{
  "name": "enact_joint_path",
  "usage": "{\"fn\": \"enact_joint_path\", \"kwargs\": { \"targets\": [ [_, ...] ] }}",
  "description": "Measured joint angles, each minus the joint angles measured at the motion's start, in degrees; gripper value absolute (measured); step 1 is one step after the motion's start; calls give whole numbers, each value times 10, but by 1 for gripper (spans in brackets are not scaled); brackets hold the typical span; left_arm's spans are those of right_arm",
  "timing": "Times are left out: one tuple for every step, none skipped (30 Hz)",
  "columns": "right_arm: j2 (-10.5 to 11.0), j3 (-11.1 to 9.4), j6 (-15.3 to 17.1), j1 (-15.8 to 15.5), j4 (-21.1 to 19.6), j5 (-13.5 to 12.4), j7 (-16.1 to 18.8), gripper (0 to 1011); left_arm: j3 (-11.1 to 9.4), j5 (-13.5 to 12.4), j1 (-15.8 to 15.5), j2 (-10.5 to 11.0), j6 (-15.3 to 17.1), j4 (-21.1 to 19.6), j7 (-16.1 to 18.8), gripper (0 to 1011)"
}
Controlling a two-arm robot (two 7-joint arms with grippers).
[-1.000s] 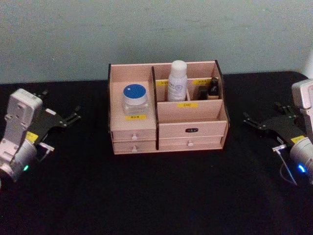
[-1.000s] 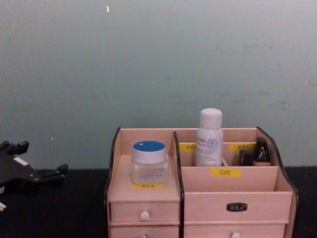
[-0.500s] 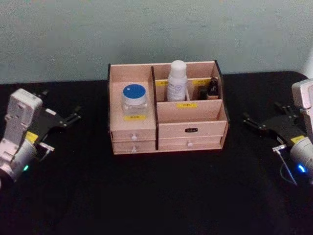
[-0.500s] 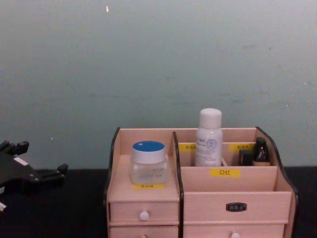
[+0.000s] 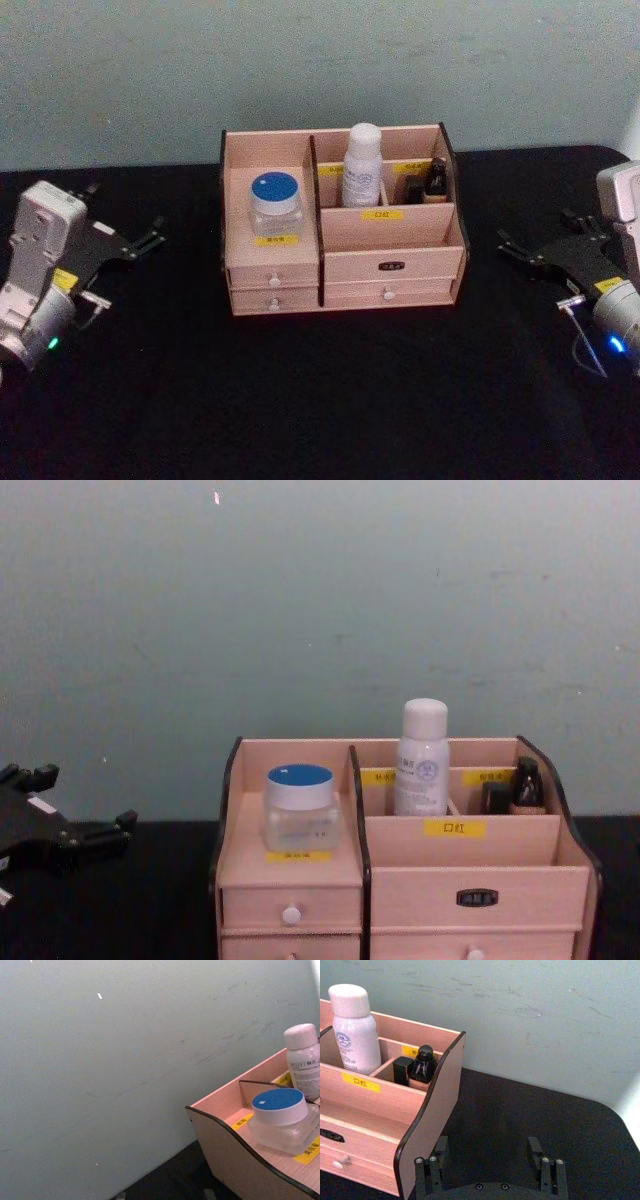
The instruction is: Pick up the facial cleanser and watermelon frost from the table and place them into the tiered storage box.
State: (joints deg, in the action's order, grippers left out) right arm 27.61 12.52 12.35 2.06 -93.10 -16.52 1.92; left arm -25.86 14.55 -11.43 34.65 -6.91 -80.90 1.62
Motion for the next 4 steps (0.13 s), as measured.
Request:
{"fn": "enact_joint_path", "kwargs": {
  "targets": [
    [0,0,0,0,0,0,0,1000,0,0,0,0,0,0,0,1001],
    [0,0,0,0,0,0,0,1000,0,0,0,0,0,0,0,1001],
    [0,0,0,0,0,0,0,1000,0,0,0,0,0,0,0,1001],
    [0,0,0,0,0,0,0,1000,0,0,0,0,0,0,0,1001]
  ]
}}
